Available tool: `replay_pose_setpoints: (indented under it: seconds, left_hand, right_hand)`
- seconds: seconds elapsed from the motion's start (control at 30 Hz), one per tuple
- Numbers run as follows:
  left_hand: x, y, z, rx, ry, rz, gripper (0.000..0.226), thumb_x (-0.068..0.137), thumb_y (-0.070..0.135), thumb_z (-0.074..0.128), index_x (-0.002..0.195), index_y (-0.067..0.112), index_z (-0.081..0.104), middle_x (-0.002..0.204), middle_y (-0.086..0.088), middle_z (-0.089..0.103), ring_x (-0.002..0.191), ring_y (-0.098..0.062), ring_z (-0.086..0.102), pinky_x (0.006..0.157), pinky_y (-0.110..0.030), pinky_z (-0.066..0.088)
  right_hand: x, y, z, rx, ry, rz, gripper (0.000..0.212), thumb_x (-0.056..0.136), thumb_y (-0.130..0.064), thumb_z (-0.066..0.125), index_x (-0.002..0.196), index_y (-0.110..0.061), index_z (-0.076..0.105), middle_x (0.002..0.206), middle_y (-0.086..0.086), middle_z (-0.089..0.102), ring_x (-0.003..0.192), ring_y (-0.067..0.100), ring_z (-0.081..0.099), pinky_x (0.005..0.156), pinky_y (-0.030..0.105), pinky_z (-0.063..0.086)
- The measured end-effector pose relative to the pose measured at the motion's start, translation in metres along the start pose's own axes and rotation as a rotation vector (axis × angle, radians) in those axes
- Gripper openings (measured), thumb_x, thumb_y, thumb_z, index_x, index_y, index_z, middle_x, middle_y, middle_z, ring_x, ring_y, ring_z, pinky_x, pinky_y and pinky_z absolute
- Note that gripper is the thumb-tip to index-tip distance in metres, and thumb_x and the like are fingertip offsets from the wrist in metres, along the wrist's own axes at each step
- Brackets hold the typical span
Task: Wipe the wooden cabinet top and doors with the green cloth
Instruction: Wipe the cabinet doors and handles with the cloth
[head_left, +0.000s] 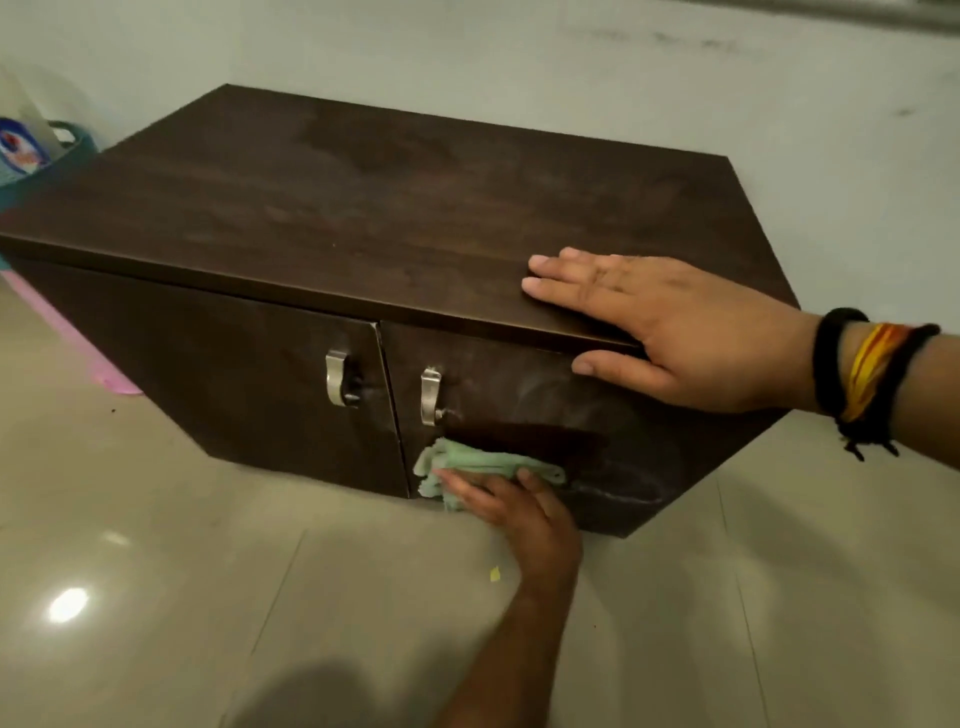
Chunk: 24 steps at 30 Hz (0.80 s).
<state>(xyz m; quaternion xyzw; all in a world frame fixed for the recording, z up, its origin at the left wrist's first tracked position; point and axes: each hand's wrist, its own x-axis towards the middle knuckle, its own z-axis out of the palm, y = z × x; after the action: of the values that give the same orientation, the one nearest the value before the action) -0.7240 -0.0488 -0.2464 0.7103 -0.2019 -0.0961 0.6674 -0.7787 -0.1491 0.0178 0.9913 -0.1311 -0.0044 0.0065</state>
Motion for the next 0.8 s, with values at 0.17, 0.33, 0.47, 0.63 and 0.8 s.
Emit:
replay_pose_setpoints:
  seconds: [0.17,0.33,0.47,0.63,0.8]
  left_hand:
    - [0.052,-0.014,-0.007,0.059,0.207,0.194,0.072,0.106,0.039,0.026,0.152,-0.011,0.004,0.161,-0.031,0.001,0.151,-0.045,0.008,0.122,-0.055,0.014]
    - [0.034,-0.021,0.000,-0.114,0.196,-0.123,0.077,0.105,0.046,0.026,0.153,-0.009,0.002,0.162,-0.029,0.003,0.149,-0.039,0.016,0.123,-0.037,0.017]
    - [-0.024,-0.010,0.018,-0.057,-0.114,-0.165,0.088,0.100,0.061,0.018,0.148,0.002,-0.026,0.160,-0.022,-0.026,0.151,-0.023,-0.012,0.122,-0.024,-0.003]
    - [0.015,-0.036,-0.004,0.017,0.030,0.062,0.078,0.104,0.039,0.034,0.153,-0.011,-0.001,0.163,-0.027,-0.006,0.153,-0.036,0.003,0.125,-0.043,0.009]
    - [-0.005,-0.045,0.008,0.034,0.116,-0.209,0.057,0.109,0.022,0.013,0.146,-0.021,0.009,0.149,-0.050,0.016,0.143,-0.060,0.017,0.125,-0.042,-0.001]
  right_hand:
    - [0.000,0.002,0.001,0.076,0.015,0.026,0.069,0.097,-0.059,0.038,0.159,-0.034,0.019,0.166,-0.011,0.017,0.153,0.006,0.012,0.124,0.036,0.017]
    - [0.001,0.002,0.002,0.121,-0.016,0.029,0.071,0.095,-0.062,0.037,0.158,-0.036,0.018,0.166,-0.013,0.016,0.153,0.004,0.011,0.124,0.042,0.019]
    - [0.001,0.004,0.001,0.127,-0.004,0.019,0.071,0.094,-0.064,0.035,0.158,-0.038,0.017,0.166,-0.016,0.014,0.152,0.002,0.009,0.125,0.041,0.018]
    - [0.001,0.002,0.002,0.078,-0.009,0.013,0.072,0.095,-0.063,0.035,0.159,-0.036,0.016,0.167,-0.012,0.014,0.153,0.007,0.010,0.125,0.037,0.014]
    - [0.001,0.005,0.003,0.120,0.002,0.012,0.070,0.097,-0.063,0.033,0.159,-0.033,0.019,0.167,-0.011,0.016,0.153,0.007,0.010,0.125,0.040,0.015]
